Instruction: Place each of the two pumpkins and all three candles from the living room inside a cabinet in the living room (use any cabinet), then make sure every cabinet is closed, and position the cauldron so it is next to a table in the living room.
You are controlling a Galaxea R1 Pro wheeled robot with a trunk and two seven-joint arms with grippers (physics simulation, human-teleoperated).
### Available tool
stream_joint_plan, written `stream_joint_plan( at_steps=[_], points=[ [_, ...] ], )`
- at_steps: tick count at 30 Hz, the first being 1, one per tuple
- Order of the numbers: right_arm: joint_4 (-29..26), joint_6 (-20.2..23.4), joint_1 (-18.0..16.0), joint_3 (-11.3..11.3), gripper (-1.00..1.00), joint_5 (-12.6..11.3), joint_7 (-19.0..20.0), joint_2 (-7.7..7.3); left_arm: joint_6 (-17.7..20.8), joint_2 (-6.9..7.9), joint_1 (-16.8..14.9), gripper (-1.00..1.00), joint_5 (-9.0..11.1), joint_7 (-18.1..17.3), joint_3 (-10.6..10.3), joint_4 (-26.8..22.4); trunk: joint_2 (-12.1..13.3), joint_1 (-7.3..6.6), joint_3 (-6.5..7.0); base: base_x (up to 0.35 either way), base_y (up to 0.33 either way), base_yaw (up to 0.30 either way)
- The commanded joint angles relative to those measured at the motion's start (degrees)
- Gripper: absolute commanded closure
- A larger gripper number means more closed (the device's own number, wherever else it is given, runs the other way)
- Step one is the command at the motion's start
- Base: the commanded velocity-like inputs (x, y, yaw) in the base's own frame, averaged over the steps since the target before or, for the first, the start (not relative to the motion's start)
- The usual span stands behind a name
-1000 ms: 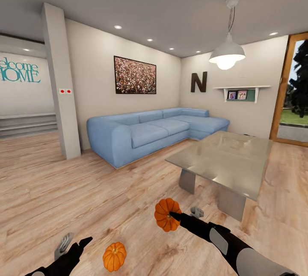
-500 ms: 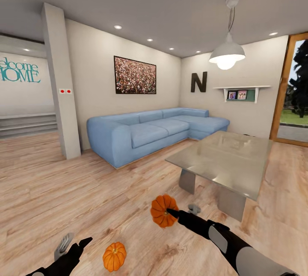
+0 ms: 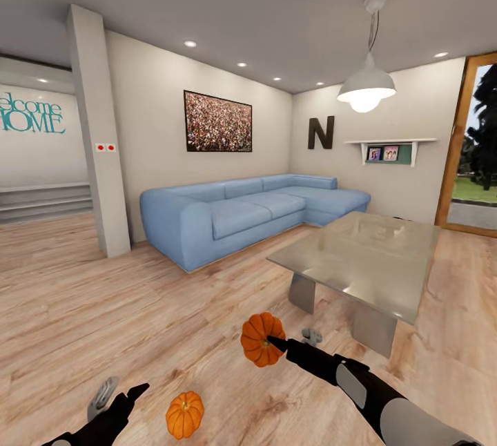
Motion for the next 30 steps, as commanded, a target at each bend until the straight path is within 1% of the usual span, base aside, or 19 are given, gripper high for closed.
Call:
stream_joint_plan(
  at_steps=[1, 20, 21, 30],
  points=[
    [-0.06, 0.49, -0.02, 0.19, 1.00, -0.63, -0.07, -0.04, 0.47, -0.03, -0.03, -1.00, 0.31, -0.06, 0.18, 0.00, -0.03, -0.01, -0.07, 0.000, 0.000, 0.000],
    [0.03, 0.61, -0.02, 0.12, 1.00, -0.63, 0.34, -0.04, 0.47, -0.32, -0.03, -1.00, 0.26, -0.03, 0.11, -0.03, -0.03, -0.01, -0.07, 0.000, 0.000, 0.000],
    [0.03, 0.59, 0.00, 0.12, 1.00, -0.63, 0.34, -0.04, 0.47, -0.33, -0.03, -1.00, 0.25, -0.03, 0.12, -0.02, -0.02, -0.04, 0.15, 0.000, 0.000, 0.000],
    [0.03, 0.56, -0.02, 0.09, 1.00, -0.63, 0.38, -0.04, 0.47, -0.36, -0.03, -1.00, 0.25, -0.03, 0.09, 0.00, 3.59, -2.02, 1.77, 0.000, 0.000, 0.000]
  ],
)
